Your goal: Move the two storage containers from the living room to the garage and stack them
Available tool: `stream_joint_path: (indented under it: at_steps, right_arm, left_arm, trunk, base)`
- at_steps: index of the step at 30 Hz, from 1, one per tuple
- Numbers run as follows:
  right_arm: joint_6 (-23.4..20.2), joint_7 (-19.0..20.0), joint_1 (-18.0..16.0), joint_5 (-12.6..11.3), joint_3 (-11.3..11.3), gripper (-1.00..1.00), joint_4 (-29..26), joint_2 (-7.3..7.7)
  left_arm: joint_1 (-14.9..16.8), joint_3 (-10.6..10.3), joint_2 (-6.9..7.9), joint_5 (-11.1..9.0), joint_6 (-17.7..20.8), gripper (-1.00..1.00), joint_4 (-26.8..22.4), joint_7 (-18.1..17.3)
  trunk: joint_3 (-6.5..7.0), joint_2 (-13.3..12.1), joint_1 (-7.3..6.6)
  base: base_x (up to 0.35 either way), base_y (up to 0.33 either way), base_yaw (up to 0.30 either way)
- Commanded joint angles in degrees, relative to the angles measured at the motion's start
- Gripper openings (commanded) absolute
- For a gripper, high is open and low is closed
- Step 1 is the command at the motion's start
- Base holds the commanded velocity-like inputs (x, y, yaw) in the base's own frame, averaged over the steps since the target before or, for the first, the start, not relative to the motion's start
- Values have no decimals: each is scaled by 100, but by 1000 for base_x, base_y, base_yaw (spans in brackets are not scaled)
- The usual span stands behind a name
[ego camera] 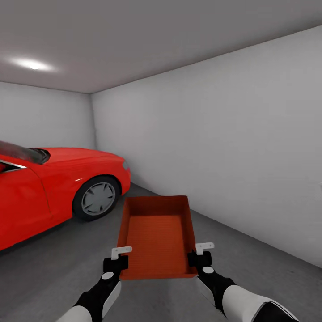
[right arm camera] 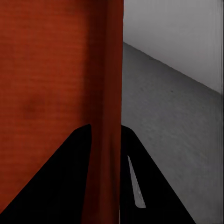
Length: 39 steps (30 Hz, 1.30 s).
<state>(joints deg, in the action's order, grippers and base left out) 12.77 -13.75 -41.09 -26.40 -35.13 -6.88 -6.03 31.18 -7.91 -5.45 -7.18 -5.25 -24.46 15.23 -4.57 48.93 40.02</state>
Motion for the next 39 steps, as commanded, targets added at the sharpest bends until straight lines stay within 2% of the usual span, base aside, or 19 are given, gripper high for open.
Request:
stream_joint_path:
  at_steps: [1, 23, 39]
  right_arm:
    - [24, -14, -13, -278, 397, -100, -15, -3]
    - [24, -14, -13, -278, 398, -100, -15, -2]
    - [24, -14, -13, -278, 393, -100, -15, 2]
  left_arm:
    - [-2, 27, 12, -73, -29, -100, 6, 85]
    - [1, 27, 9, -76, -28, -100, 3, 42]
    - [0, 27, 9, -73, -28, -100, -6, 33]
  trunk:
    - [-8, 6, 4]
    - [-8, 6, 4]
    - [-8, 6, 4]
  base:
    - [323, 0, -298]
    - [323, 33, -297]
    - [323, 140, -25]
